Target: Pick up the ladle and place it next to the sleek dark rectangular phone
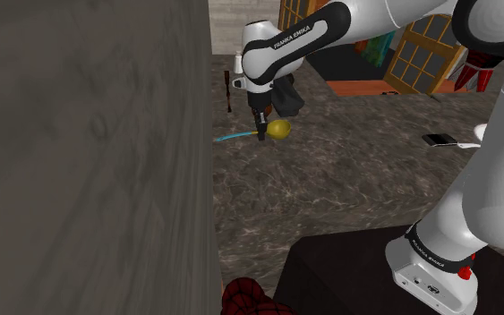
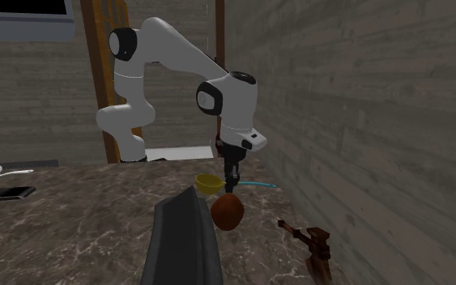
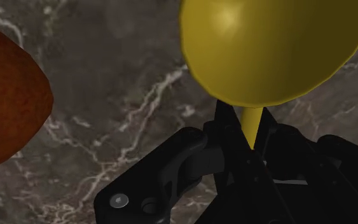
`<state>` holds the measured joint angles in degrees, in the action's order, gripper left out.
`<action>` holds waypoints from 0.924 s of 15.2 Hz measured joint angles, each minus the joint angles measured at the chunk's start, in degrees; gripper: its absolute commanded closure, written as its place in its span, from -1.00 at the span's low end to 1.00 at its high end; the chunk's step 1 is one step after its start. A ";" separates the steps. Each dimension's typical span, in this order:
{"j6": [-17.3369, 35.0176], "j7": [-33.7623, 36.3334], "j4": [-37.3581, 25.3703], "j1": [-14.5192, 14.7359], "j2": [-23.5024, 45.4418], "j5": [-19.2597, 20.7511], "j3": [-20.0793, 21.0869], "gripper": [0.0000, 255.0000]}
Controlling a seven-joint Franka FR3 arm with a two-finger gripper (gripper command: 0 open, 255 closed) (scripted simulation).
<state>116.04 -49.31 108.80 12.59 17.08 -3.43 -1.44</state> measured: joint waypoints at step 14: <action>-5.25 0.30 -2.75 0.00 -2.51 0.19 -0.05 1.00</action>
<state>110.80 -49.01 106.06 12.59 14.58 -3.23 -1.49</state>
